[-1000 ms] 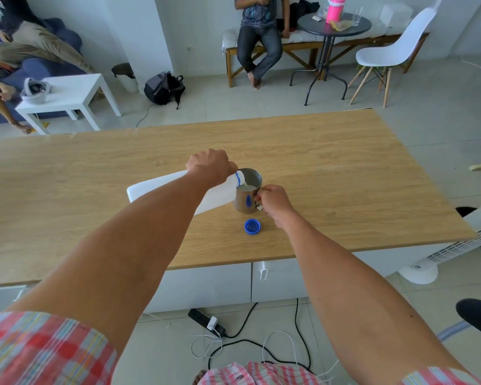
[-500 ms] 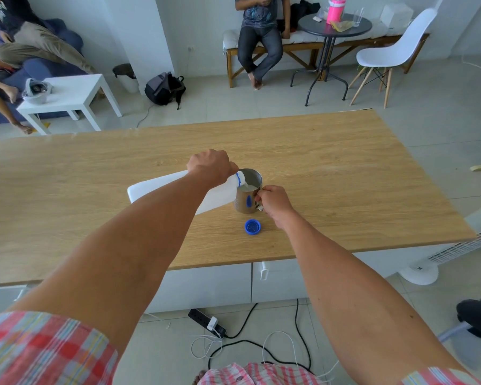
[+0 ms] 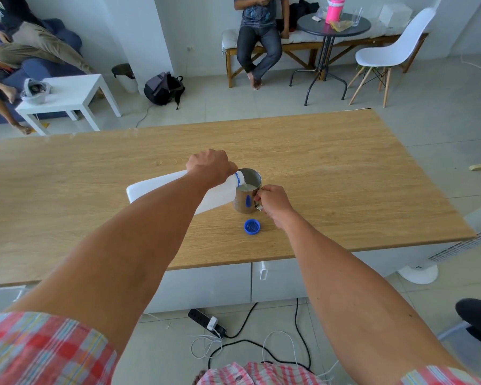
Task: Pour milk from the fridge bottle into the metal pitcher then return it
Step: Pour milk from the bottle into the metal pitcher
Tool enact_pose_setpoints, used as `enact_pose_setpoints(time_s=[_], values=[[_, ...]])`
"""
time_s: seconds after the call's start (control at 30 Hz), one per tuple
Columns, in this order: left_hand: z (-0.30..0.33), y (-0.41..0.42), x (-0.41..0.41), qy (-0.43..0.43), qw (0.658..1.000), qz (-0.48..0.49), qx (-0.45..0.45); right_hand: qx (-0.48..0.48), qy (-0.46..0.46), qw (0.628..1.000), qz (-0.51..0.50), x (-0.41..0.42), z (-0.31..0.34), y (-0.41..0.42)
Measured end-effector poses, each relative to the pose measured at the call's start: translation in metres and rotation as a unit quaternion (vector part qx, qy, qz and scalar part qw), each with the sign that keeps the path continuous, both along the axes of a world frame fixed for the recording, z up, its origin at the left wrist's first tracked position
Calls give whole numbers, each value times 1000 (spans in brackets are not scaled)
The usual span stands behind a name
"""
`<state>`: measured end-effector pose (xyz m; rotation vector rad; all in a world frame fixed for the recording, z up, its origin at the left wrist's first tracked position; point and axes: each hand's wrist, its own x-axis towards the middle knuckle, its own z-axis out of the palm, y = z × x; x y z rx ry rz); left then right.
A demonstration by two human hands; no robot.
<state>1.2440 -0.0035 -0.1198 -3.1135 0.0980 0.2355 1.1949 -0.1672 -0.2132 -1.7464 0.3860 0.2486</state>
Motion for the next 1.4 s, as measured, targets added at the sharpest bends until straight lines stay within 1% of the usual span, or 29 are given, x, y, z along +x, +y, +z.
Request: enact_pose_setpoints(time_s=[0.43,1.4], values=[[2,-2,0,8,1000,5,2,0,-4,1000,-1,0,1,0],[0,-2,1,-6,1000,-6,10,9,-3,1000,1,1,-2,-1]])
